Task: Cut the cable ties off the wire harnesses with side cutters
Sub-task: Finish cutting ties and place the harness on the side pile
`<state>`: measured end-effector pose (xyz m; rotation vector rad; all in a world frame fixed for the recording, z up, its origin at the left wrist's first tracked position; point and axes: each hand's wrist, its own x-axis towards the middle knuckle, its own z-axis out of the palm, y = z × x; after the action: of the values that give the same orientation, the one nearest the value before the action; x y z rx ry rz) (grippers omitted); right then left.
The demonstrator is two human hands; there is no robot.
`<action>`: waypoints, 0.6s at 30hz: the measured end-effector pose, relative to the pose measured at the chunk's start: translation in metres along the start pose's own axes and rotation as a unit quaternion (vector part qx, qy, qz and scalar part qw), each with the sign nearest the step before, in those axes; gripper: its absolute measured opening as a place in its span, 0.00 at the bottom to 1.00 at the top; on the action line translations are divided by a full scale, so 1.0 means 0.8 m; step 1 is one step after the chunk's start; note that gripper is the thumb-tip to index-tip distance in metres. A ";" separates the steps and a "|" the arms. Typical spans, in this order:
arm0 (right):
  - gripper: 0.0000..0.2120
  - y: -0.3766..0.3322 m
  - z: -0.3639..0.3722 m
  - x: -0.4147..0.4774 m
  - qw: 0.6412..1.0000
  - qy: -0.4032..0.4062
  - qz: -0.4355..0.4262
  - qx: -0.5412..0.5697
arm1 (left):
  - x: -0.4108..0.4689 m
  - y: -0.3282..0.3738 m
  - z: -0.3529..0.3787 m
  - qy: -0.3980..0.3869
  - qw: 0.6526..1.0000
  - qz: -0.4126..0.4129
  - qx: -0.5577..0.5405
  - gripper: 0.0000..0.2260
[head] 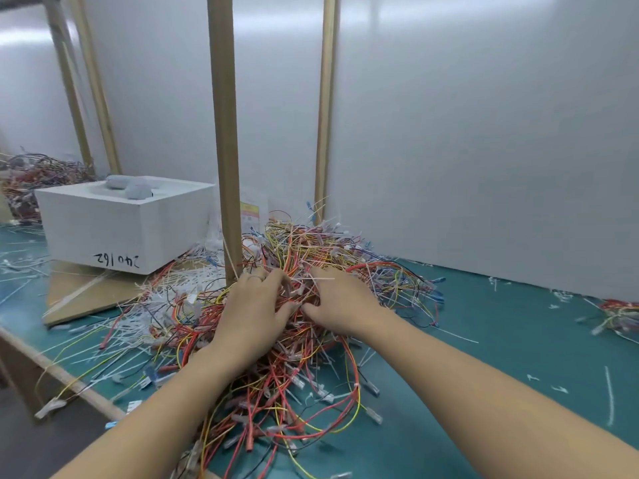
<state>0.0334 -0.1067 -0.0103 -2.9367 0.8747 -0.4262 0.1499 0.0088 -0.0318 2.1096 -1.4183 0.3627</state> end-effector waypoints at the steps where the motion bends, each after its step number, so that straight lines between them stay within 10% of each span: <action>1: 0.24 0.000 -0.001 0.000 1.000 0.000 -0.003 -0.006 | 0.001 0.002 -0.001 -0.003 1.000 0.000 0.008 0.13; 18: 0.12 -0.006 0.007 -0.003 0.998 0.043 -0.039 0.007 | 0.012 0.017 -0.010 -0.091 0.990 0.025 0.108 0.19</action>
<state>0.0352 -0.1013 -0.0154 -2.9678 0.7649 -0.5657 0.1421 0.0022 -0.0166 2.3358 -1.6000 0.3650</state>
